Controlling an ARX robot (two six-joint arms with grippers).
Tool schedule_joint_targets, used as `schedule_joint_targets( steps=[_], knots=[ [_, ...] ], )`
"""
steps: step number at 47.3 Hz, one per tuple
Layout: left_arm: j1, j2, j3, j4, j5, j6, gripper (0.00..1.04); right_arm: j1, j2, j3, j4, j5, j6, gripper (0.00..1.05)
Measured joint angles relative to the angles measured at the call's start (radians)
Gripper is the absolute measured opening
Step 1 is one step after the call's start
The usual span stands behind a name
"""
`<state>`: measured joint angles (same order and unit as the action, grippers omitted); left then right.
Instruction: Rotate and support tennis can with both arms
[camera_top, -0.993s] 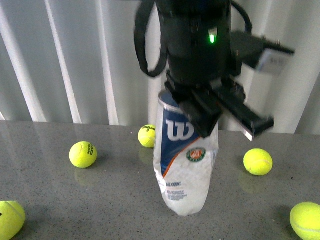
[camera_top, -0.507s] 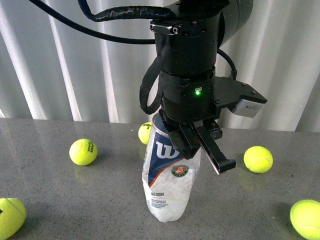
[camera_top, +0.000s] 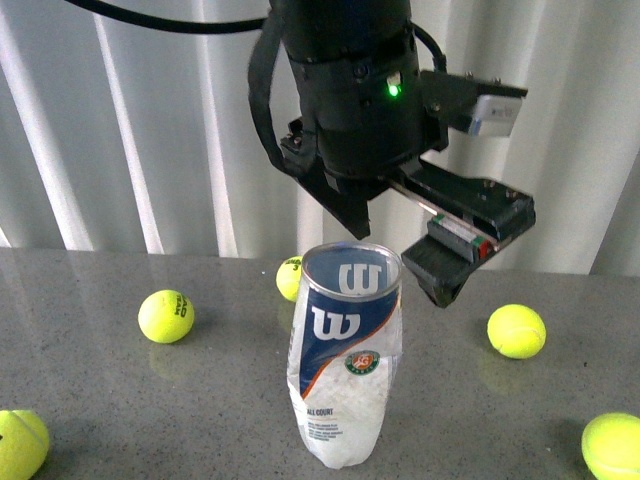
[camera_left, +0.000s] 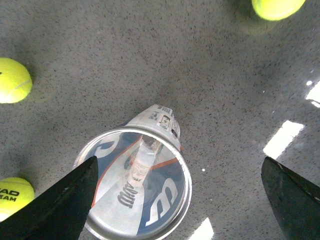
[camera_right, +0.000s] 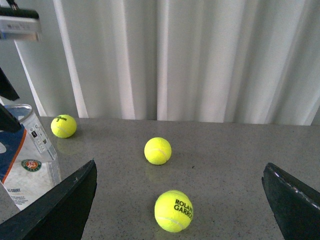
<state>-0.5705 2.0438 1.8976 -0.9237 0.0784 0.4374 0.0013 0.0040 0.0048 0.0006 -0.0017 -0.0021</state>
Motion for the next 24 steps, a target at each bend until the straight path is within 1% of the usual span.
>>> schedule_joint_targets(
  steps=[6, 9, 11, 12, 14, 22, 23, 24],
  knots=[
    [0.021, -0.097, -0.039, 0.031, 0.047, -0.102, 0.98, 0.0, 0.0, 0.0, 0.0, 0.0, 0.0, 0.98],
    [0.035, -0.167, -0.094, 0.111, 0.058, -0.203, 0.98, 0.0, 0.0, 0.0, 0.0, 0.0, 0.0, 0.98],
    [0.043, -0.22, -0.147, 0.186, 0.04, -0.281, 0.98, 0.0, 0.0, 0.0, 0.0, 0.0, 0.0, 0.98],
    [0.048, -0.266, -0.195, 0.248, 0.019, -0.354, 0.98, 0.0, 0.0, 0.0, 0.0, 0.0, 0.0, 0.98],
    [0.053, -0.312, -0.237, 0.291, 0.01, -0.424, 0.98, 0.0, 0.0, 0.0, 0.0, 0.0, 0.0, 0.98],
    [0.06, -0.354, -0.253, 0.303, 0.008, -0.505, 0.98, 0.0, 0.0, 0.0, 0.0, 0.0, 0.0, 0.98],
    [0.057, -0.358, -0.267, 0.327, -0.024, -0.504, 0.97, 0.0, 0.0, 0.0, 0.0, 0.0, 0.0, 0.98],
    [0.05, -0.385, -0.344, 0.47, -0.14, -0.493, 0.92, 0.0, 0.0, 0.0, 0.0, -0.001, 0.0, 0.98]
  ],
)
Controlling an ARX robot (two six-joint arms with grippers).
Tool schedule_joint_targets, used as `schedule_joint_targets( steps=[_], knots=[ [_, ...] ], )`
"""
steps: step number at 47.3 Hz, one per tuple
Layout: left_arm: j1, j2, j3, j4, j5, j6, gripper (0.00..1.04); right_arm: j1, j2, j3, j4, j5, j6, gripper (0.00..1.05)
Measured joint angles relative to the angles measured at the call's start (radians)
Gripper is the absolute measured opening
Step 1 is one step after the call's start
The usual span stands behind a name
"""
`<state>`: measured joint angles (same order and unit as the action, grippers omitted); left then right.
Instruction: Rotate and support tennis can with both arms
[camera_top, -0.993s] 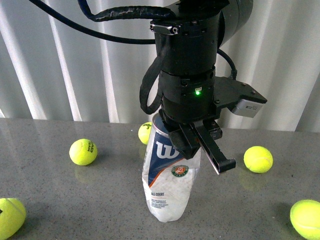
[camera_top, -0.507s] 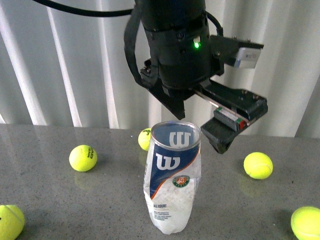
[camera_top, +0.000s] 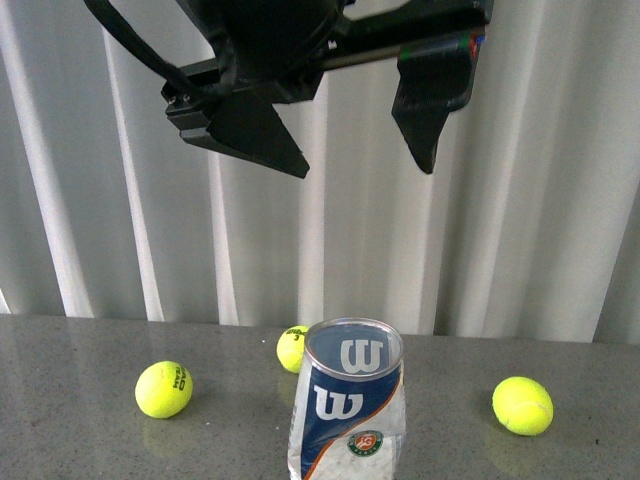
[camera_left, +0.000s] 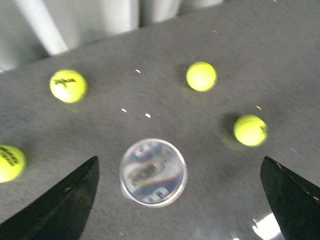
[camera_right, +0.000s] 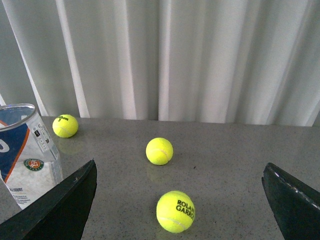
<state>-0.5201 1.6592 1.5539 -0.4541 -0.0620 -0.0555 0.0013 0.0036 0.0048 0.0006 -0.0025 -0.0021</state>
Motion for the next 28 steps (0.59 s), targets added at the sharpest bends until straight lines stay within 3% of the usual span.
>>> schedule_joint_targets(
  steps=[1, 3, 5, 8, 13, 23, 28],
  knots=[
    [0.0, -0.021, -0.062, 0.11, -0.061, 0.008, 0.89, 0.0, 0.0, 0.0, 0.0, 0.0, 0.0, 0.98],
    [0.01, -0.093, -0.267, 0.437, -0.283, 0.028, 0.78, 0.0, 0.0, 0.0, 0.0, 0.0, 0.0, 0.98],
    [0.031, -0.166, -0.431, 0.665, -0.353, 0.036, 0.69, 0.0, 0.0, 0.0, 0.0, 0.002, 0.0, 0.98],
    [0.071, -0.256, -0.596, 0.861, -0.352, 0.04, 0.59, 0.0, 0.0, 0.0, 0.0, 0.004, 0.0, 0.98],
    [0.132, -0.372, -0.786, 1.019, -0.319, 0.044, 0.42, 0.0, 0.0, 0.0, 0.0, 0.004, 0.0, 0.98],
    [0.238, -0.518, -1.082, 1.106, -0.215, 0.047, 0.05, 0.0, 0.0, 0.0, 0.0, 0.001, 0.0, 0.98],
    [0.268, -0.583, -1.16, 1.126, -0.17, 0.05, 0.04, 0.0, 0.0, 0.0, 0.0, 0.001, 0.0, 0.98]
  ],
)
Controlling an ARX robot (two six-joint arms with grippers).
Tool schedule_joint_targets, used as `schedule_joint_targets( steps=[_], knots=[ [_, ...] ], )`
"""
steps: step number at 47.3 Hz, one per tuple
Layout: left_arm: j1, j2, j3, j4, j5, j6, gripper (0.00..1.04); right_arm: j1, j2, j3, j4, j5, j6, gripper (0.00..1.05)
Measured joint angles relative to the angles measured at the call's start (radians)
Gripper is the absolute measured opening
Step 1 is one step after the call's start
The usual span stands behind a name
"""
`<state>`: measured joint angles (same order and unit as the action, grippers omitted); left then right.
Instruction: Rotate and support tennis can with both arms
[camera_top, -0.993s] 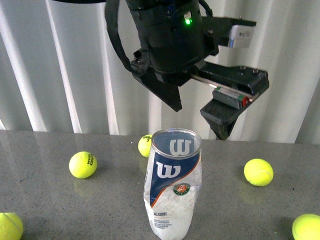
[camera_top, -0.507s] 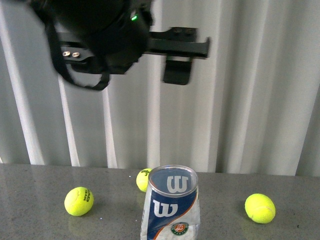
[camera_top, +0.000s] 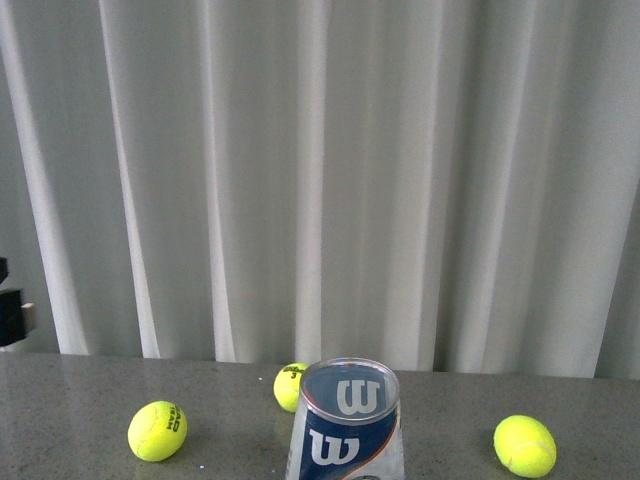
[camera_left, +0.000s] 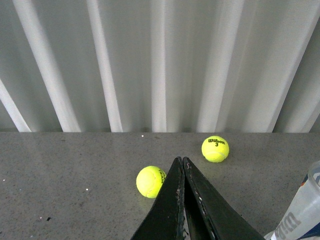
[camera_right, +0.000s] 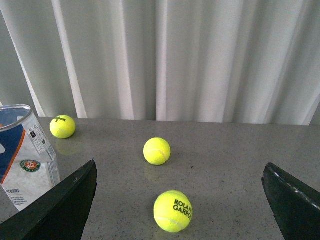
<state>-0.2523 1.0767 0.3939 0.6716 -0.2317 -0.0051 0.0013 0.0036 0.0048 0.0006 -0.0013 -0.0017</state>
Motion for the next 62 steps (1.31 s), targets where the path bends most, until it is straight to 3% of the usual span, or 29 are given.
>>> schedule_joint_targets(
  steps=[26, 32, 48, 62],
  knots=[
    [0.156, -0.319, -0.274, -0.041, 0.135, 0.0, 0.04, 0.0, 0.0, 0.0, 0.0, 0.0, 0.0, 0.98],
    [0.24, -0.415, -0.314, -0.097, 0.228, 0.0, 0.04, 0.0, 0.0, 0.0, 0.0, 0.0, 0.0, 0.98],
    [0.25, -0.576, -0.369, -0.174, 0.23, 0.001, 0.04, 0.0, 0.0, 0.0, 0.0, 0.0, 0.0, 0.98],
    [0.25, -0.751, -0.37, -0.343, 0.231, 0.001, 0.04, 0.0, 0.0, 0.0, 0.0, 0.0, 0.0, 0.98]
  ],
)
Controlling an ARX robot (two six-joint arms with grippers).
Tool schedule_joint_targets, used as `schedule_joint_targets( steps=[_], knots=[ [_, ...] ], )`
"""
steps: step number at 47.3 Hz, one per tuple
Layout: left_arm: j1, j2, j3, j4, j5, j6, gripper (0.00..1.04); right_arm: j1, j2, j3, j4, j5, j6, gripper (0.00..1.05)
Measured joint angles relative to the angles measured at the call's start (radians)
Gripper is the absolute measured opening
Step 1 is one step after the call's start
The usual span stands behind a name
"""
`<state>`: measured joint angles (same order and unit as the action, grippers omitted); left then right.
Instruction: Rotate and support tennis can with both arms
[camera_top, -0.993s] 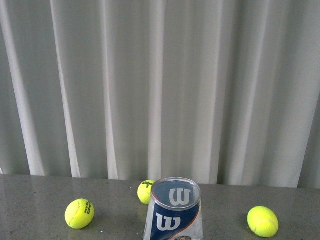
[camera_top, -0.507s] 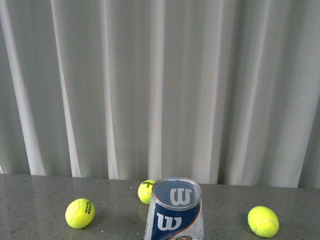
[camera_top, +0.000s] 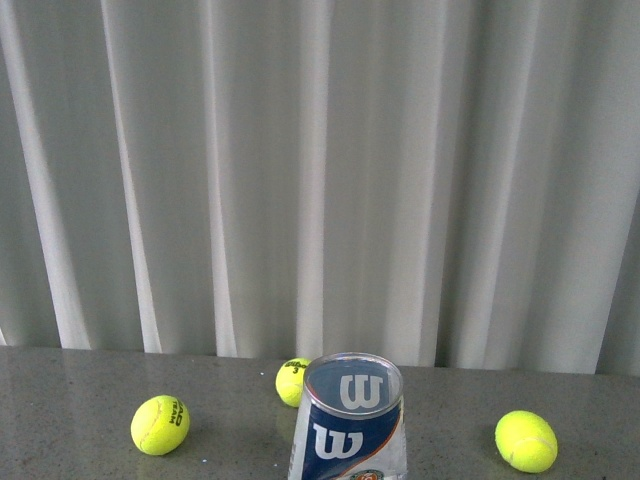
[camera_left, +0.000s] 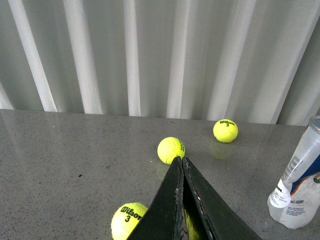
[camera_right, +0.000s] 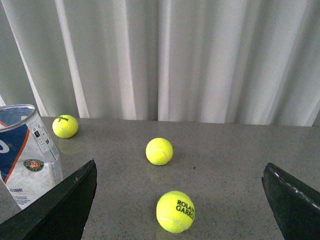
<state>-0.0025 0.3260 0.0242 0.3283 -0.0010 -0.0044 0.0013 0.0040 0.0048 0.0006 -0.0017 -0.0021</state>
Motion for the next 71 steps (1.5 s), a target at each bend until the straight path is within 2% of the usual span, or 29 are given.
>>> schedule_joint_targets(
  steps=[22, 24, 26, 36, 37, 48, 58, 59, 71],
  knots=[
    [0.0, -0.163, 0.0, -0.161, 0.0, 0.0, 0.04, 0.0, 0.0, 0.0, 0.0, 0.0, 0.0, 0.98],
    [0.0, -0.251, 0.0, -0.283, 0.001, 0.0, 0.04, 0.0, 0.0, 0.0, 0.0, 0.0, 0.0, 0.98],
    [0.0, -0.298, 0.0, -0.32, 0.0, 0.0, 0.04, 0.0, 0.0, 0.0, 0.0, 0.0, 0.0, 0.98],
    [0.0, -0.322, 0.0, -0.327, 0.001, 0.0, 0.04, 0.0, 0.0, 0.0, 0.0, 0.0, 0.0, 0.98],
    [0.0, -0.322, 0.0, -0.327, 0.001, -0.001, 0.05, 0.0, 0.0, 0.0, 0.0, 0.0, 0.0, 0.98],
    [0.0, -0.322, 0.0, -0.327, 0.001, 0.0, 0.6, 0.0, 0.0, 0.0, 0.0, 0.0, 0.0, 0.98],
    [0.0, -0.322, 0.0, -0.327, 0.001, 0.0, 0.98, 0.0, 0.0, 0.0, 0.0, 0.0, 0.0, 0.98],
    [0.0, -0.322, 0.0, -0.327, 0.001, 0.0, 1.0, 0.0, 0.0, 0.0, 0.0, 0.0, 0.0, 0.98],
    [0.0, -0.322, 0.0, -0.328, 0.0, 0.0, 0.98, 0.0, 0.0, 0.0, 0.0, 0.0, 0.0, 0.98]
  ],
)
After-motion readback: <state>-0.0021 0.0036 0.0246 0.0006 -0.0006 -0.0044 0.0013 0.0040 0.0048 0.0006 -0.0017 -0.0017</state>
